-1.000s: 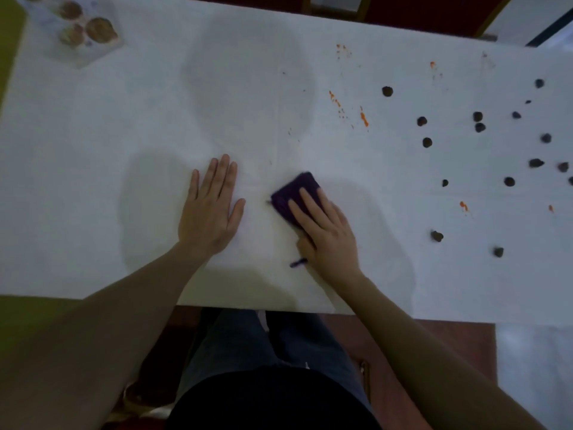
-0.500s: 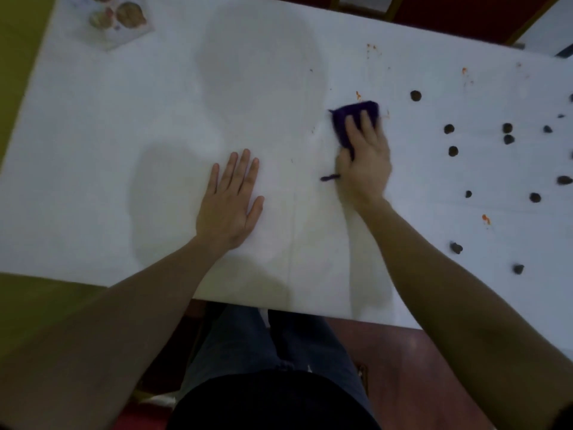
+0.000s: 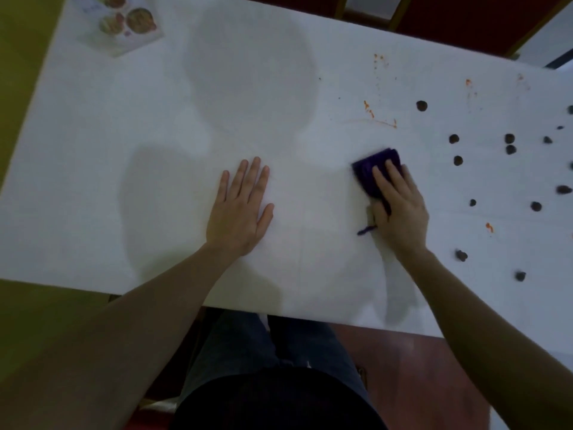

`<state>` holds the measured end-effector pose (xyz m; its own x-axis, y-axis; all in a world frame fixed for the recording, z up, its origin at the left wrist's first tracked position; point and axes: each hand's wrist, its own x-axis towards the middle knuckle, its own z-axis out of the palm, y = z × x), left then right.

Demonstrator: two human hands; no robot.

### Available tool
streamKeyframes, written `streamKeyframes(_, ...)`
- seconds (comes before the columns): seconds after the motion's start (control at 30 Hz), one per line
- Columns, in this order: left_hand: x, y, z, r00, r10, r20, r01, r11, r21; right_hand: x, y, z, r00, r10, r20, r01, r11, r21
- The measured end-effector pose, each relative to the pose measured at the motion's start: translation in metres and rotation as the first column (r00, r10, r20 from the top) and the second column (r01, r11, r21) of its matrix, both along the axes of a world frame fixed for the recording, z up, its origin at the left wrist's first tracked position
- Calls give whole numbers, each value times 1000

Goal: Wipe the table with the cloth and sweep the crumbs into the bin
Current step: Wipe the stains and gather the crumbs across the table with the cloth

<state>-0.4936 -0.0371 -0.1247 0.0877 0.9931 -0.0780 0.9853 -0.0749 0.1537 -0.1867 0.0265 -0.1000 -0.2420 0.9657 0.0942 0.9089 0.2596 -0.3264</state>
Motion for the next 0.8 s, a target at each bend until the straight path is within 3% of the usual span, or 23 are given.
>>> streamKeyframes(0.1,-2,0,4,998,21,67,-21,1000,-1,-39,40,5,986,-160,-43,159,987,-29)
streamKeyframes(0.17,-7,10,12,985,19,173,-26,999,37,-71,50,4,984,-162,-78,161,987,-20)
streamKeyframes(0.27,-14,47,22,968,-10,251,-17,994,104,-100,29,0,993,-18,-117,17,1000,-4)
streamKeyframes(0.4,-25,113,22,986,33,161,-47,995,84,-79,-19,-2,985,160,-71,-159,987,25)
streamKeyframes(0.6,-42,152,3,997,80,2,-80,997,-2,-8,-10,0,990,-141,-4,141,990,-30)
streamKeyframes(0.8,-41,152,1,996,82,-32,-82,996,24,-25,77,1,895,-439,-77,437,898,-52)
